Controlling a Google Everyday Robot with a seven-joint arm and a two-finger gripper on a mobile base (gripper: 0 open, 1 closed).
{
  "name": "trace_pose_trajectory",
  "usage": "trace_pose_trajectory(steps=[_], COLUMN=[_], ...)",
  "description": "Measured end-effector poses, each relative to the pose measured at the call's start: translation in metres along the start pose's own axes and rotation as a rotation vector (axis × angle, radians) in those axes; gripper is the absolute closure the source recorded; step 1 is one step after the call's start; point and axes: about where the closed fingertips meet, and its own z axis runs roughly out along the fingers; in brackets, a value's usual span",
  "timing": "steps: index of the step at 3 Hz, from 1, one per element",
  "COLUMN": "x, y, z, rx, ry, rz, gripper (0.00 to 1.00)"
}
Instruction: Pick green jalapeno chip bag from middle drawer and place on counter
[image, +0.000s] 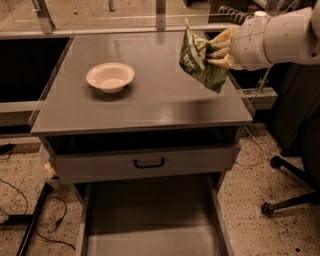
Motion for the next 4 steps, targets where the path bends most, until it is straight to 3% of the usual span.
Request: trace_pose_trajectory(steps=[1, 3, 4], x=[0.000, 0.012, 0.012], y=[0.017, 0.043, 0.044], z=[0.040, 0.080, 0.080], rx=[-0.061, -0.111, -0.112], ry=[-0.054, -0.087, -0.087], rz=[0.006, 0.036, 0.036], gripper=[1.00, 1.00, 0.82])
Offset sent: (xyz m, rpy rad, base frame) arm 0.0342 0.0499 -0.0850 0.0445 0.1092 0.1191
